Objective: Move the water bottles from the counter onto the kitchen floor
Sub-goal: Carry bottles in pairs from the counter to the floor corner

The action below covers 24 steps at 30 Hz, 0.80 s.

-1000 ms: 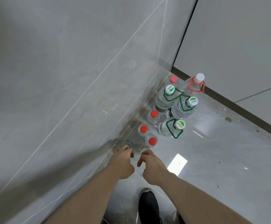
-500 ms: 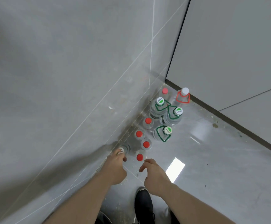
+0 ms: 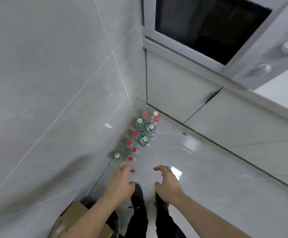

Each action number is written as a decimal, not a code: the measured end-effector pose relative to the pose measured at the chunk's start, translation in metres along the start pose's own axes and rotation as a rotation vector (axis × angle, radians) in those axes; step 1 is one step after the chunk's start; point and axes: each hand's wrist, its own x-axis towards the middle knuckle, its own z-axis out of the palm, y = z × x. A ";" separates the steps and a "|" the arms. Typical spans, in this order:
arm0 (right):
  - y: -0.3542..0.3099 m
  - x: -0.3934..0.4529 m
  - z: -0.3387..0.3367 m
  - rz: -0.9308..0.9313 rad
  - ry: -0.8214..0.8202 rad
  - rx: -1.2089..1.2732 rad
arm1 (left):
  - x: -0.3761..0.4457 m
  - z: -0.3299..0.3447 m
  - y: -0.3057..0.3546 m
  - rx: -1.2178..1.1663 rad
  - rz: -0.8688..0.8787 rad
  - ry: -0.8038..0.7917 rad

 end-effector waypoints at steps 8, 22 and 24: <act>-0.019 -0.156 -0.093 -0.034 0.246 0.133 | -0.115 -0.064 0.127 -0.120 0.249 0.106; 0.016 -0.398 -0.112 0.000 0.830 0.521 | -0.233 -0.108 0.275 0.113 0.896 -0.030; 0.024 -0.427 -0.114 0.002 0.905 0.548 | -0.255 -0.103 0.294 0.112 0.973 -0.055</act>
